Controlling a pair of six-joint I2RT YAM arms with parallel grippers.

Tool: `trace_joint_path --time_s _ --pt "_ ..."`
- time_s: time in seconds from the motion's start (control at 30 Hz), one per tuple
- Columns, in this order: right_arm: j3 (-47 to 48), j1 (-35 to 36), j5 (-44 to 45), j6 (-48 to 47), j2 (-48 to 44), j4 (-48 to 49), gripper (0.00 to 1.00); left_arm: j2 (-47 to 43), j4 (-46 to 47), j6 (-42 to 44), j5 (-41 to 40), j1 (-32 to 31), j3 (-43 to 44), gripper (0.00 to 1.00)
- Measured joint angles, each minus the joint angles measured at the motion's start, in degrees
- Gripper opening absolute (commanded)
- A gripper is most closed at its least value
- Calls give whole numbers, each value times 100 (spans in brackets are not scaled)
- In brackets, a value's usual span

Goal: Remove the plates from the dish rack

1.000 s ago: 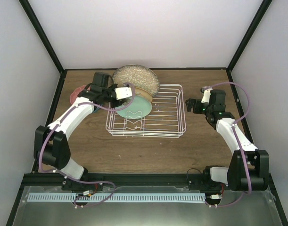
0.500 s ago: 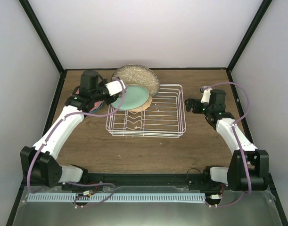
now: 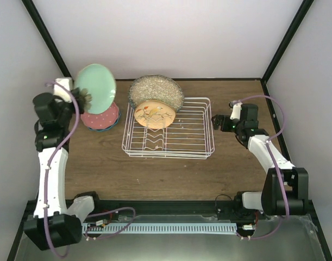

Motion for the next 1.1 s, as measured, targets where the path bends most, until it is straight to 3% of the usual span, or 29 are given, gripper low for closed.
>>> trace_joint_path --time_s 0.13,0.4,0.73,1.1 --pt "0 0 -28 0 55 28 100 -326 -479 -734 -109 1139 -570 4" --pt "0 0 -87 -13 142 122 100 -365 -2122 -1478 350 2645 -1558 4" --pt "0 0 -87 -39 146 127 100 -46 -2712 -2090 1005 2745 -1827 4" --pt "-2 0 -85 -33 144 127 100 192 -3145 -2496 636 2745 -2157 4"
